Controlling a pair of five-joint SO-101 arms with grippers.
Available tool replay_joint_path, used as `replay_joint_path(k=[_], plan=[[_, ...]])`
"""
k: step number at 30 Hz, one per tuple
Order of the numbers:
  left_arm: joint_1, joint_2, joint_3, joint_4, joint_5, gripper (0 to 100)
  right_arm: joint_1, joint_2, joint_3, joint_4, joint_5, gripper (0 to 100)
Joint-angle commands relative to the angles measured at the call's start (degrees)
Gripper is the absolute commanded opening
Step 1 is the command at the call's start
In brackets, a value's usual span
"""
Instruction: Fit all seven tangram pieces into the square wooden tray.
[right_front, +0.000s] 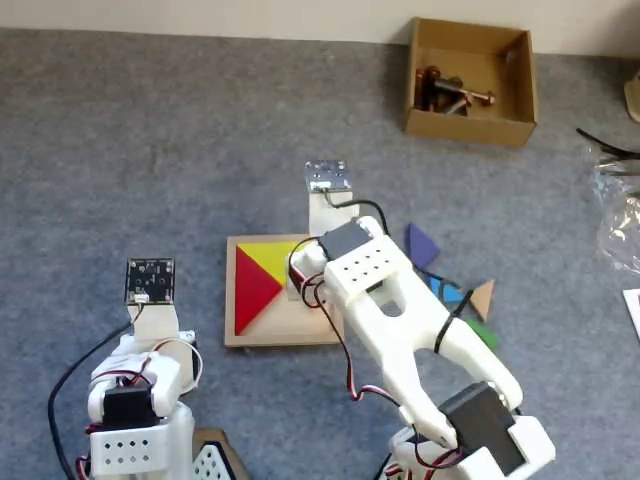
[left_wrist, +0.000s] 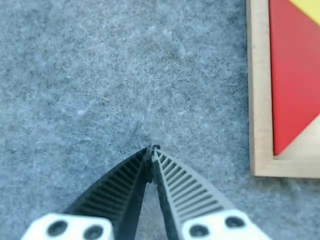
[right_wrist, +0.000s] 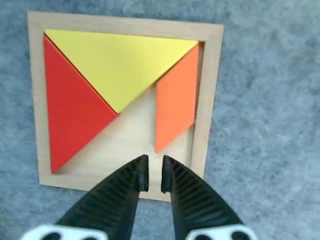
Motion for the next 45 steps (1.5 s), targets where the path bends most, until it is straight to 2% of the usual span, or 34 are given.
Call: replay_joint_path(k=[1,4,9,11,14,20,27,33,37,40,45], plan=[[-0.48,0.4,1.19,0.44,0.09,0,0.84,-3.3,0.84,-1.1,0.62,4.4],[-0.48,0.4,1.19,0.44,0.09,0,2.42,-5.76,0.4,2.07,4.92,4.4],[-0.48,0.4,1.19,0.44,0.09,0,10.86,-14.11,0.66,3.91,30.07,4.4],[-0.48,0.4,1.19,0.44,0.09,0,14.02,-16.4,0.92,3.65,35.25,4.4],[-0.48,0.4,1.19,0.44,0.09,0,19.91,-18.33,0.92,5.93,35.6,4.4],[-0.48,0.4,1.19,0.44,0.09,0,27.03,-18.42,1.1,7.69,36.04,4.4],[-0.48,0.4,1.19,0.44,0.09,0,35.82,-18.51,3.38,8.04,50.99,4.4],[-0.48,0.4,1.19,0.44,0.09,0,43.3,-18.42,3.12,8.04,48.97,5.0],[-0.48,0.4,1.19,0.44,0.09,0,43.91,-18.42,2.95,8.04,46.33,5.2],[-0.48,0.4,1.19,0.44,0.09,0,42.68,-18.33,2.95,8.04,43.78,10.1],[-0.48,0.4,1.19,0.44,0.09,0,39.34,-18.33,3.12,8.57,45.19,14.6]])
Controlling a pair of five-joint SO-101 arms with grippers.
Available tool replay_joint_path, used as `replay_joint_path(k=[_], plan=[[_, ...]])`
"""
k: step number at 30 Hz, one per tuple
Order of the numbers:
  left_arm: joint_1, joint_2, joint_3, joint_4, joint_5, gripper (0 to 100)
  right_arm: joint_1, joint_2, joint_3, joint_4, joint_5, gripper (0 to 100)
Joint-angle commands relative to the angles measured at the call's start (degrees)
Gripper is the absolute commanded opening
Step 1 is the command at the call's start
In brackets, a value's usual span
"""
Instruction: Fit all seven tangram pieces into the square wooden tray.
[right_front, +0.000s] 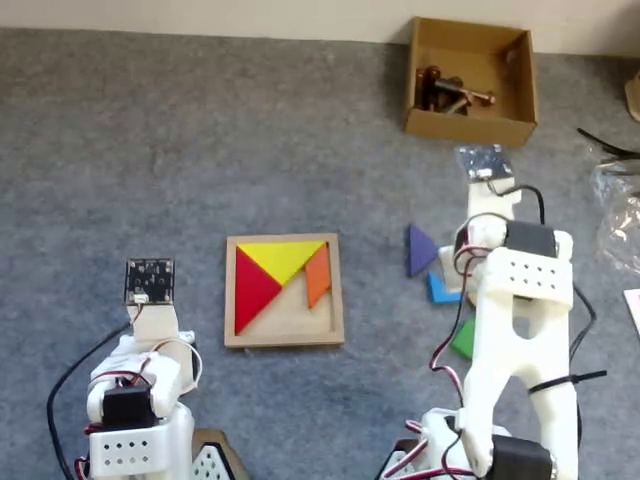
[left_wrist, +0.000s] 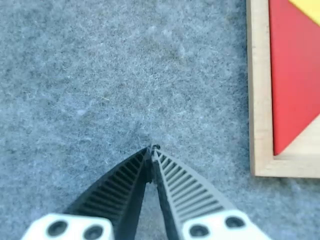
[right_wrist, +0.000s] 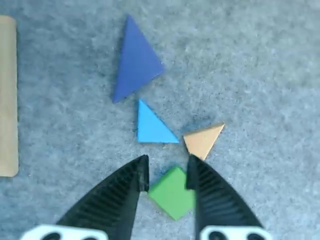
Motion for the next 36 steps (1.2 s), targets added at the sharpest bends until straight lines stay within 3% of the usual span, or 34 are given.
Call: replay_joint_path(k=[1,6,14,18,24,28,31,36], plan=[[-0.48,0.4,1.19,0.44,0.09,0,-2.51,-2.33,-0.92,0.75,2.55,14.6],[-0.48,0.4,1.19,0.44,0.09,0,-0.92,2.33,-2.77,2.59,5.63,14.6],[-0.48,0.4,1.19,0.44,0.09,0,1.71,20.0,-18.68,7.87,5.01,14.6],[-0.48,0.4,1.19,0.44,0.09,0,1.8,26.42,-29.58,12.88,-0.62,14.8],[-0.48,0.4,1.19,0.44,0.09,0,0.13,33.98,-40.75,17.89,-3.08,14.9],[-0.48,0.4,1.19,0.44,0.09,0,-0.04,37.93,-43.91,17.8,-3.43,14.9],[-0.48,0.4,1.19,0.44,0.09,0,-0.31,40.22,-45.32,17.36,-8.09,15.0],[-0.48,0.4,1.19,0.44,0.09,0,-5.32,43.3,-46.29,17.27,-12.04,15.4]])
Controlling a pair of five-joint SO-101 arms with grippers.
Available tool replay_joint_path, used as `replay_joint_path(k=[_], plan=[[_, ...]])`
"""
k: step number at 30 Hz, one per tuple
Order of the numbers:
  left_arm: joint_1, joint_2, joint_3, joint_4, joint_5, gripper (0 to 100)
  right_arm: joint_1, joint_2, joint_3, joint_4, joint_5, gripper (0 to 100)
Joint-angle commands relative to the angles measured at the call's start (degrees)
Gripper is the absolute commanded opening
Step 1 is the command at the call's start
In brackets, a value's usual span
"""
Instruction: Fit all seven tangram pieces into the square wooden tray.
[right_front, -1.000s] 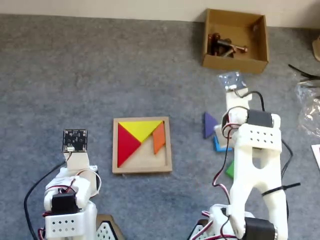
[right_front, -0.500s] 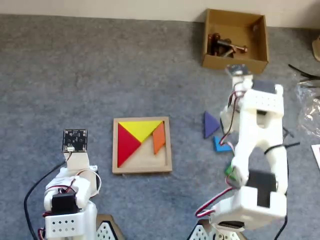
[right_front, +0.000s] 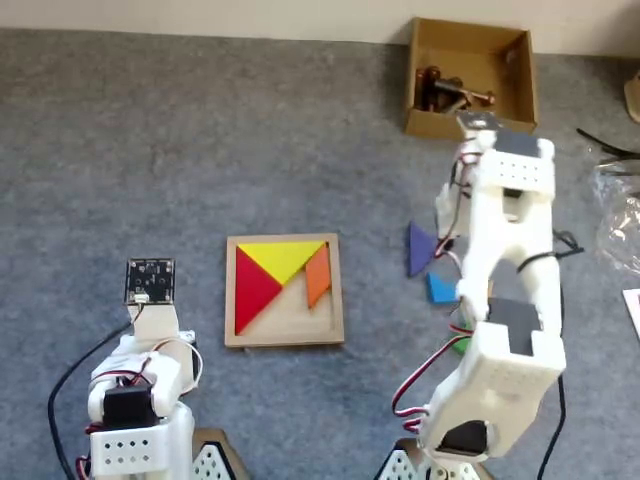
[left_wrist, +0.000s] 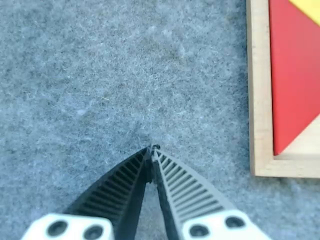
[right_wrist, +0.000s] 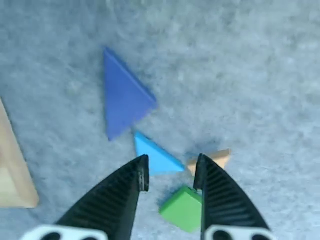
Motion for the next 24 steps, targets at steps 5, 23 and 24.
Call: replay_joint_path(k=[5,23,24], plan=[[-0.48,0.4,1.19,0.44,0.09,0,-5.14,3.82,-3.65,-1.45,-3.43,23.9],[-0.48,0.4,1.19,0.44,0.09,0,-11.47,7.16,-3.21,-4.97,-11.34,24.9],[-0.48,0.4,1.19,0.44,0.09,0,-11.56,7.16,-3.21,-5.67,-11.69,24.9]])
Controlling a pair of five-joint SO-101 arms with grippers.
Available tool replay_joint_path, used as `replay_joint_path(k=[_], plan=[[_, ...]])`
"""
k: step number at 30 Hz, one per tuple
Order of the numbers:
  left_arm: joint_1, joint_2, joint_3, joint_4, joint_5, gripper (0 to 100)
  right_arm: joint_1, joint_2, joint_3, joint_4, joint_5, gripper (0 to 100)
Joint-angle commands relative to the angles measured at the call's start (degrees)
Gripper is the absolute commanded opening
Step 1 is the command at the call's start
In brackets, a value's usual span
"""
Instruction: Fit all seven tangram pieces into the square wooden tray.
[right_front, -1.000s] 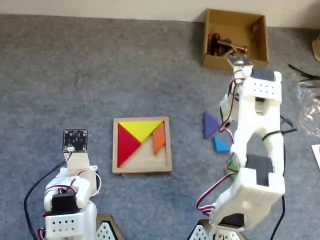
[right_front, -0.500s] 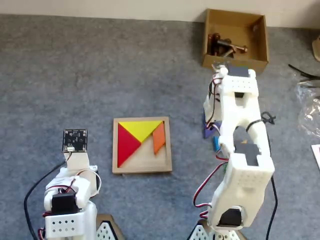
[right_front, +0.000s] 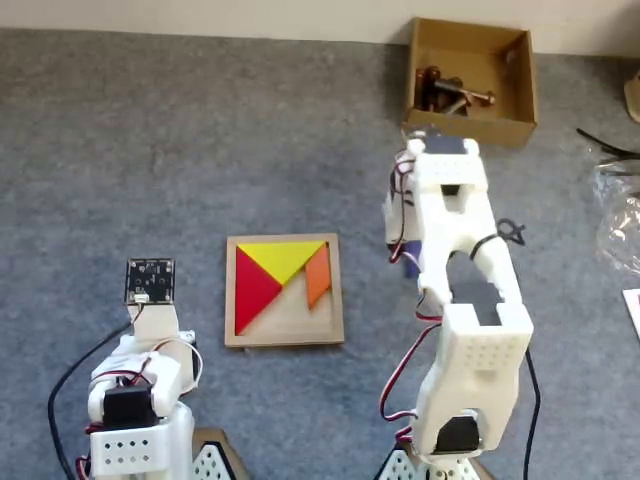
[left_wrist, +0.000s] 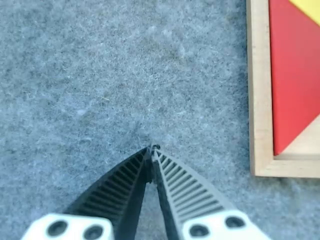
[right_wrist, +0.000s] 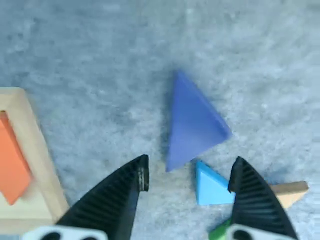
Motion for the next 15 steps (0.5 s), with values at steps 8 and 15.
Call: replay_joint_path(k=[8,15], plan=[[-0.48,0.4,1.19,0.44,0.09,0,-0.84,0.22,1.98,-7.08,-1.58,24.9],[-0.48,0.4,1.19,0.44,0.09,0,-0.75,3.56,2.15,-6.99,-1.49,24.9]])
